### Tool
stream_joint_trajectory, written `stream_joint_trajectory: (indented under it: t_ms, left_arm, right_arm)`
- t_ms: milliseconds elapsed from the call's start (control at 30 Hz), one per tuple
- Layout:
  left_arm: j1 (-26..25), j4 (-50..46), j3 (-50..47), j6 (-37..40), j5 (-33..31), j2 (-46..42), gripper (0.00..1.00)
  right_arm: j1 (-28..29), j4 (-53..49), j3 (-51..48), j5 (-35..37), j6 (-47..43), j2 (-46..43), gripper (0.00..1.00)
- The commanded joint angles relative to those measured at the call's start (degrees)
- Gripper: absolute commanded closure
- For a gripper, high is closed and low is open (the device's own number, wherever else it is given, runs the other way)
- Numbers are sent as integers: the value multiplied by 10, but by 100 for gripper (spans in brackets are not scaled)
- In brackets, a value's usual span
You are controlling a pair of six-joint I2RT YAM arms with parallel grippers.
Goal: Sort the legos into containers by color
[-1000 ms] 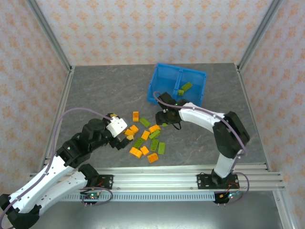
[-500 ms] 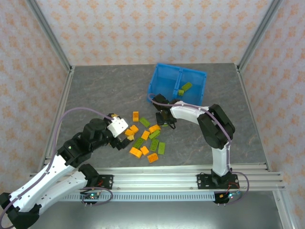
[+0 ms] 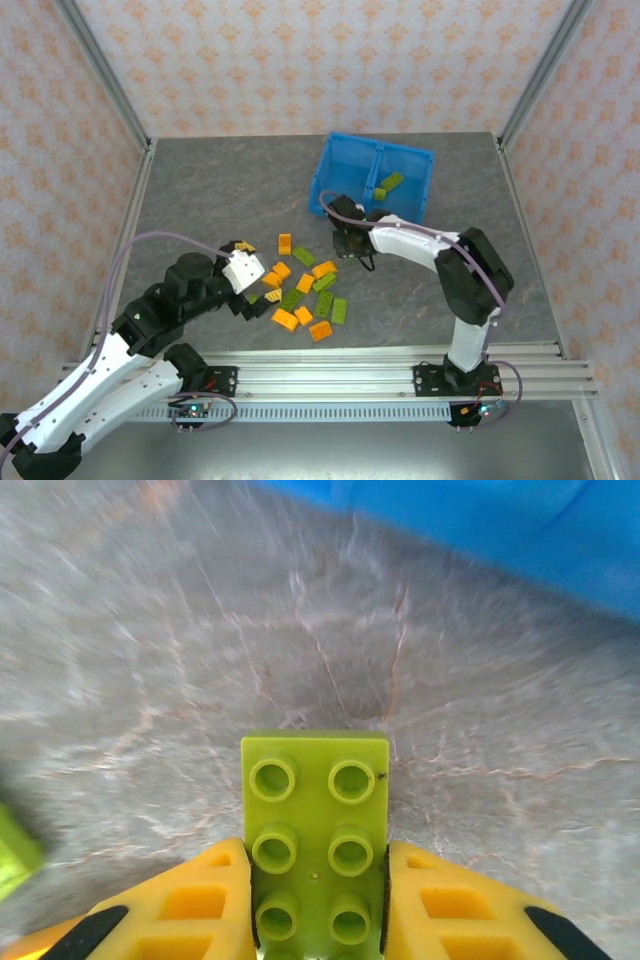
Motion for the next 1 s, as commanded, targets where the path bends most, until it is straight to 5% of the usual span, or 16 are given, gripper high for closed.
stream_joint_trajectory:
  t_ms: [0,233,500,733,967]
  left_arm:
    - [-3,-1,2,15,21,-9,1]
    - [-3,2,0,15,16,-17,1]
    - [-4,-2,0,17,7,-16,1]
    - [-4,-2,-1,16,5,-17,1]
    - [-5,-1,-2,16,1,-16,1]
  right_arm:
    - [-1,14,5,70,17,-71,73]
    - [-89,17,49,132,6,-142,73]
    - [-204,-17,177,92,-11,-15,72]
    - [-222,-53,247,82,13,97,72]
    - [-226,-57,251,65,37,111,54]
